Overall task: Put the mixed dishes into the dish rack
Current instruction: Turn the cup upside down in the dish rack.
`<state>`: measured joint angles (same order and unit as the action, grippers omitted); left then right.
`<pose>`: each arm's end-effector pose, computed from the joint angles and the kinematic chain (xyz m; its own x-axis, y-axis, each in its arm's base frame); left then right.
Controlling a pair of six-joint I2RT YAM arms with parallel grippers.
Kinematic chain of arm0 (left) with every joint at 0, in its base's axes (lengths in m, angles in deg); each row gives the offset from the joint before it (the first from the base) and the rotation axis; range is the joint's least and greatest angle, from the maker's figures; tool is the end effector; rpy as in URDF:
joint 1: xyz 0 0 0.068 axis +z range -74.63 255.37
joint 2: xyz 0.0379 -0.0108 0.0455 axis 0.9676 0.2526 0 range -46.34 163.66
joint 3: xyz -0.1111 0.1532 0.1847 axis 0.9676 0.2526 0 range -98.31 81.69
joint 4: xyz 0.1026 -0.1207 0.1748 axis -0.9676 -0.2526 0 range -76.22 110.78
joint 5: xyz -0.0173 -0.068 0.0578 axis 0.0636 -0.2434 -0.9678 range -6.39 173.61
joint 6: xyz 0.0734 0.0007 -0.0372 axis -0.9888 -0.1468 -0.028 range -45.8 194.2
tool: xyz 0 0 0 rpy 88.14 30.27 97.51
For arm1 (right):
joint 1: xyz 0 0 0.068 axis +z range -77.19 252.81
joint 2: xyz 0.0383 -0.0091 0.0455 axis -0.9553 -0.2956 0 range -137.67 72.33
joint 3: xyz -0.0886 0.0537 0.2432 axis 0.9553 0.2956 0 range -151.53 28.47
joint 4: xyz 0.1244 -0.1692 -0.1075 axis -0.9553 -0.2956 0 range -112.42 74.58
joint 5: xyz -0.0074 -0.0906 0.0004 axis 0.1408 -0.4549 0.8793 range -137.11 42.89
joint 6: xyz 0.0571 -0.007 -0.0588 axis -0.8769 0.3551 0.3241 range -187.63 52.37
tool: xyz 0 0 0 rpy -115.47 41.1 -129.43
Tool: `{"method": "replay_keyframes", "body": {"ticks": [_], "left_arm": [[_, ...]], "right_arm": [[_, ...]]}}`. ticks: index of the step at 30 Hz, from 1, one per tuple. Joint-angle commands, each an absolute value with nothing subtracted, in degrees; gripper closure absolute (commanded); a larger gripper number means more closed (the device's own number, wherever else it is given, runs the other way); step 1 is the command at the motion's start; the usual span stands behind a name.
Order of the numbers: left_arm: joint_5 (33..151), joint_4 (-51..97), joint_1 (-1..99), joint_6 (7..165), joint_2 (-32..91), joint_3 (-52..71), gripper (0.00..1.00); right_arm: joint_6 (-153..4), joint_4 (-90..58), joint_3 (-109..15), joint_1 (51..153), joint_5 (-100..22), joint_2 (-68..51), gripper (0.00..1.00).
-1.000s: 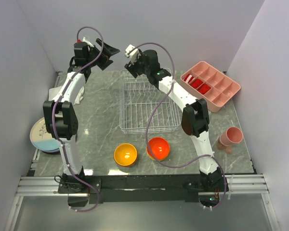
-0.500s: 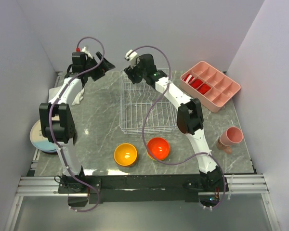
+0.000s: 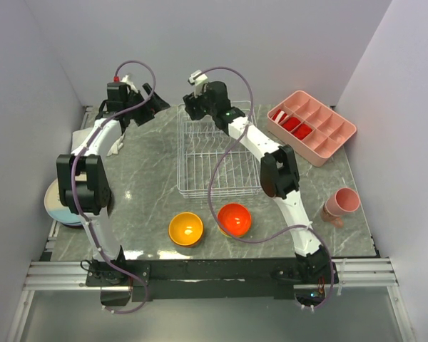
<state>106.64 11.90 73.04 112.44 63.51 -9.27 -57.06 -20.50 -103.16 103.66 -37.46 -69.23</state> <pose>0.4542 -0.0465 0.2748 -0.6029 -0.5455 -0.5822 0.0129 0.7230 -0.6907 0.4953 0.3100 0.2564 -0.1003 -0.2705 -0.9575 -0.6745 0.7259 -0.1345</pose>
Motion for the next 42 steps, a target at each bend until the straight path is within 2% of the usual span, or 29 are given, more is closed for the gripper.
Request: {"method": "replay_keyframes", "body": {"ticks": [1,10,19,23,25,32,42], "left_arm": [[105.9,12.2,73.1,111.4,60.2,-9.1,0.04],[105.7,11.6,73.1,111.8,60.5,-9.5,0.04],[106.0,11.8,73.1,112.0,60.3,-9.5,0.04],[106.1,12.3,73.1,112.6,59.9,-9.1,0.04],[106.2,12.8,73.1,112.9,59.7,-8.8,0.04],[106.3,14.9,73.1,113.6,58.8,-5.6,0.04],[105.6,15.6,73.5,114.1,57.2,-3.4,0.04]], "right_arm": [[-60.4,-13.5,-103.7,103.5,-38.9,-71.1,0.67],[-61.2,-13.0,-98.2,103.4,-38.5,-69.1,0.67],[-62.2,-16.9,-105.0,103.6,-40.5,-73.0,0.64],[-59.6,-19.5,-102.6,103.7,-40.3,-70.7,0.73],[-56.8,-16.8,-97.2,103.6,-39.7,-66.8,0.75],[-39.7,-21.7,-97.1,103.3,-30.6,-65.0,0.75],[-32.4,-28.6,-100.5,102.4,-21.3,-66.1,0.75]]}}
